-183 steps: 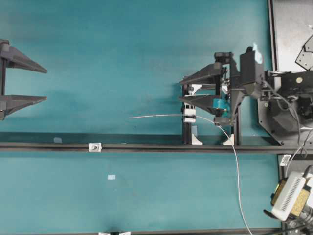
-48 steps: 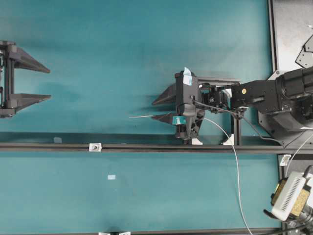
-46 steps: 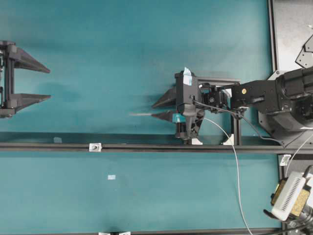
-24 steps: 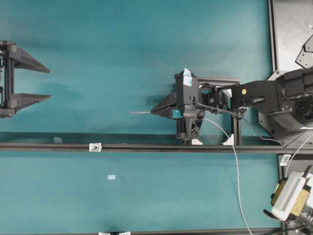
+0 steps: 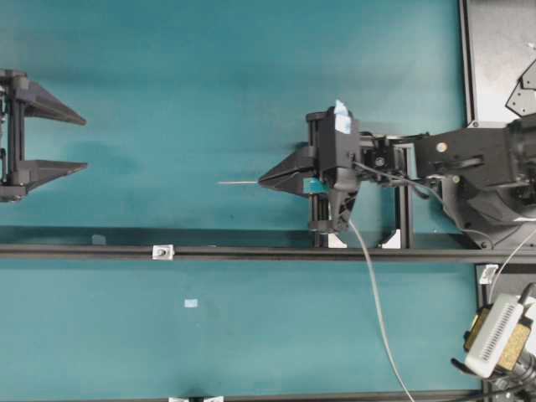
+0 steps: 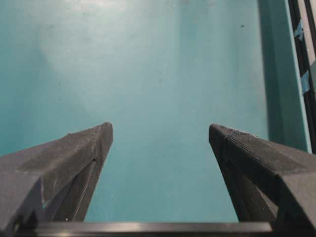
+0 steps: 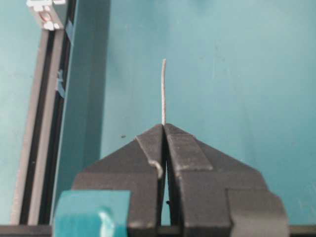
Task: Insert the wire into the hole on the left side and pull it with the left arm.
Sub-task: 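Lift the held wire out of the clamp fixture with the right gripper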
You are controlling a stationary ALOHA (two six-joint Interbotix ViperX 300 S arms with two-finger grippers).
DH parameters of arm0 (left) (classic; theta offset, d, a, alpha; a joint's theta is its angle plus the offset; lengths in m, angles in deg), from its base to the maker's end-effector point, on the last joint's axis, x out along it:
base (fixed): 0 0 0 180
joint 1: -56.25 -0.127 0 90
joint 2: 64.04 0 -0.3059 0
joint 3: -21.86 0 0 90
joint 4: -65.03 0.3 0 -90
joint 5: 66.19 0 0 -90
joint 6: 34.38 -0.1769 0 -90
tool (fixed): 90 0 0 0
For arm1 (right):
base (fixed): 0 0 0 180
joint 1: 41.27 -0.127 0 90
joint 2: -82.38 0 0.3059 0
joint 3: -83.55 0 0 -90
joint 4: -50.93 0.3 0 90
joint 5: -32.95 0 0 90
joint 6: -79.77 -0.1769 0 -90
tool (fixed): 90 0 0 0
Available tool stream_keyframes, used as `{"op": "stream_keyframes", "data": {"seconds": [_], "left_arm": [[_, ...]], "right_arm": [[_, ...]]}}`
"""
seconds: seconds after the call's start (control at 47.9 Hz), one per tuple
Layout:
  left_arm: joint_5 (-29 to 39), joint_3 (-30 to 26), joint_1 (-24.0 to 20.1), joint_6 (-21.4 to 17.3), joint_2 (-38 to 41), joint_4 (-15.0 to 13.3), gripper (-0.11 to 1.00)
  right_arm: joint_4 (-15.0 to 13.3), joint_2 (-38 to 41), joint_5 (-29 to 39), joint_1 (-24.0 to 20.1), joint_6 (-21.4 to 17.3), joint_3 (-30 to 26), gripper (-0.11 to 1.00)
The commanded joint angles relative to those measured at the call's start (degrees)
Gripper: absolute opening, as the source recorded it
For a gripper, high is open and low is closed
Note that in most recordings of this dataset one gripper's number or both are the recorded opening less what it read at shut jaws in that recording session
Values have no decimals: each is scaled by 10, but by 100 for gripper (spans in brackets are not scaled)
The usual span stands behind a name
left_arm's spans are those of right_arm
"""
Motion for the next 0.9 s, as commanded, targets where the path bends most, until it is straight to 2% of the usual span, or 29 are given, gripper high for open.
{"op": "stream_keyframes", "data": {"seconds": [0.0,0.355,0.626,0.876], "left_arm": [[-3,-16,-3,1,-4,-1,63],[-1,-29,-2,3,-1,-3,63],[-4,-25,8,45,-1,-4,64],[-40,-20,39,46,14,-4,64]], "right_arm": [[-1,-32,16,2,1,-11,0],[-1,-77,24,2,-4,-1,0],[11,-76,-28,-9,-16,21,0],[11,-75,-76,-40,-48,41,0]]}}
